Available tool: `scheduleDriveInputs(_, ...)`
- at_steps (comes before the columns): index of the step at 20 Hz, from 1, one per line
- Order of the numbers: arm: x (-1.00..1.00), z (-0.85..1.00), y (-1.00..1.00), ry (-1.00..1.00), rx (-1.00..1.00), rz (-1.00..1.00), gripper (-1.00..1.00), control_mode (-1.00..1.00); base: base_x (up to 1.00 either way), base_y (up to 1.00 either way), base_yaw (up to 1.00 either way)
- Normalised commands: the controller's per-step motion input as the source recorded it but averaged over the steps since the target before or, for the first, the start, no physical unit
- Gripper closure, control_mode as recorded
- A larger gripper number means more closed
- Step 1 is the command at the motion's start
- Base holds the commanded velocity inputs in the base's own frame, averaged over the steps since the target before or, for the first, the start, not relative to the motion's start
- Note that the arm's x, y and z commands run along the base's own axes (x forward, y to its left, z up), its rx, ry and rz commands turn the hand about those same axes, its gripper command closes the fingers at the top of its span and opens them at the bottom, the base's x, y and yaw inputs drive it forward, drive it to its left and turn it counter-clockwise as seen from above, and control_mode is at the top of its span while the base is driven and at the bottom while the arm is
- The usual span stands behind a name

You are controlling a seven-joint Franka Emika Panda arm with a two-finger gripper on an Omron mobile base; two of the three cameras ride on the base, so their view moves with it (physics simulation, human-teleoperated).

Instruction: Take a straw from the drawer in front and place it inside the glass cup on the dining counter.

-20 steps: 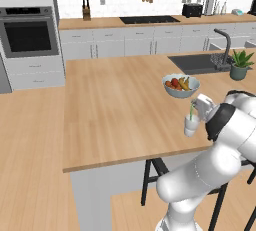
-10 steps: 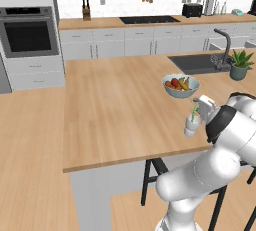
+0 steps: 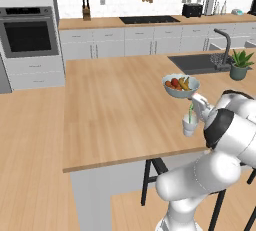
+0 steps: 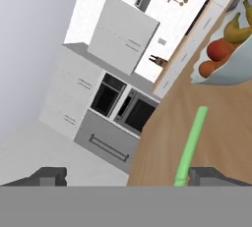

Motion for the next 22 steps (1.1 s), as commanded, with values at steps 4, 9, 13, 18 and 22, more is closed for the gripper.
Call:
scheduleDriveInputs(4,0.02,0.21,0.01,0.05,-0.08,-0.09,-1.0,-1.0,0.0,0.0,0.0)
scheduleDriveInputs(9,0.0,0.15,0.0,0.09,-0.1,-0.1,-1.0,-1.0,0.0,0.0,0.0)
scheduleDriveInputs(13,0.08,0.02,0.0,0.16,-0.12,-0.1,-1.0,-1.0,0.0,0.0,0.0)
scheduleDriveInputs(18,0.18,0.0,-0.05,0.28,-0.16,-0.09,-1.0,-1.0,0.0,0.0,0.0)
scheduleDriveInputs(22,0.25,0.0,-0.2,0.37,-0.18,-0.09,-1.0,-1.0,0.0,0.0,0.0)
